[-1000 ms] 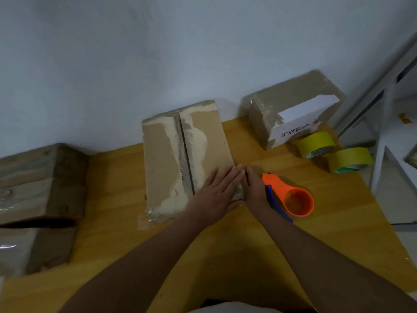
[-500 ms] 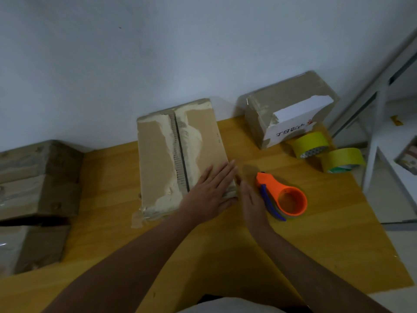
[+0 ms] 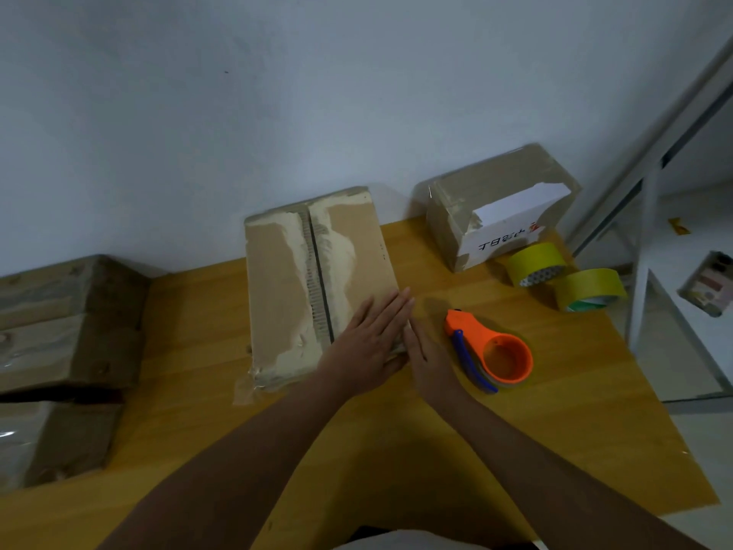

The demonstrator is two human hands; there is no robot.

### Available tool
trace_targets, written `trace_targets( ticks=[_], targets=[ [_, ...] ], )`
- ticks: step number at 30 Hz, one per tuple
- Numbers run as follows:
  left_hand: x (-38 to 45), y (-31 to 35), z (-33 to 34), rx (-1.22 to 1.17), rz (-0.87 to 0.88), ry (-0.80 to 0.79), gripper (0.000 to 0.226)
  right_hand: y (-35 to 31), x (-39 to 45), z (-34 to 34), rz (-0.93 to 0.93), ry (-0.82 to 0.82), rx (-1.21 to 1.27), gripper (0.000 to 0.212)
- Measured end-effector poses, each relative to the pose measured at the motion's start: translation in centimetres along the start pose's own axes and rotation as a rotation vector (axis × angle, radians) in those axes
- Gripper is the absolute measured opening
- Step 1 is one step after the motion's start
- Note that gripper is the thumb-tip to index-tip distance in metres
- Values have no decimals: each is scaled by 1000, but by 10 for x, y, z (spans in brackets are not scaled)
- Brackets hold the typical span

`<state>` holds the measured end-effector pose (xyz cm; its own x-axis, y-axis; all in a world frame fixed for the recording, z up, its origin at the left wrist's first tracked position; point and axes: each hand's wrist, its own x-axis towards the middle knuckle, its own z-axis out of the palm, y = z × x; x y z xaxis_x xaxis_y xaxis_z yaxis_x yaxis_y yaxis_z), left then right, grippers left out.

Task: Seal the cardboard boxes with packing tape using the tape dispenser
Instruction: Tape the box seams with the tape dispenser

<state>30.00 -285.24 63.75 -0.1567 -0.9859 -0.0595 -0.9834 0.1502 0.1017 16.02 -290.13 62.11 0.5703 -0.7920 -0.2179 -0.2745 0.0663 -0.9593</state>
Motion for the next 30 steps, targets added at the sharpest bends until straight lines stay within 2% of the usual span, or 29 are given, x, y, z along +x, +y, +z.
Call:
trace_targets(
  ticks=[3, 7, 9, 12, 14, 16, 18, 20, 22, 24, 25, 27, 30],
  targets=[
    [-1, 0, 1, -15, 3, 19, 75, 0, -1, 0, 1, 20, -43, 46],
    [0, -2, -2, -141, 6, 44, 82, -7, -1, -4, -13, -45, -84, 46],
    [0, -5, -9, -181, 26, -9, 86, -9, -1, -7, -25, -60, -138, 45],
    [-3, -11, -27, -111, 116, -98, 84, -11, 2, -14, -12, -12, -279, 45],
    [-15, -18, -42, -149, 89, 5, 79, -16, 0, -15, -17, 37, -317, 55],
    [-40, -31, -55, -254, -69, 166, 71, -26, -6, -9, -157, 85, -420, 57],
    [-76, -51, -59, -385, -336, 329, 61, -36, -13, 8, -380, 41, -612, 53],
    [-117, -71, -51, -525, -663, 440, 53, -42, -21, 31, -545, -153, -827, 49],
    [-153, -86, -35, -706, -1013, 477, 46, -40, -28, 54, -650, -338, -998, 50],
    [-175, -92, -15, -1039, -1303, 480, 42, -39, -31, 73, -707, -417, -1099, 56],
    [-182, -93, -5, -1267, -1376, 487, 41, -40, -30, 81, -724, -437, -1141, 59],
    [-190, -91, 12, -1645, -1366, 509, 43, -42, -24, 92, -729, -461, -1213, 60],
    [-192, -82, 19, -1899, -1244, 482, 52, -46, -15, 98, -703, -477, -1251, 54]
  ],
)
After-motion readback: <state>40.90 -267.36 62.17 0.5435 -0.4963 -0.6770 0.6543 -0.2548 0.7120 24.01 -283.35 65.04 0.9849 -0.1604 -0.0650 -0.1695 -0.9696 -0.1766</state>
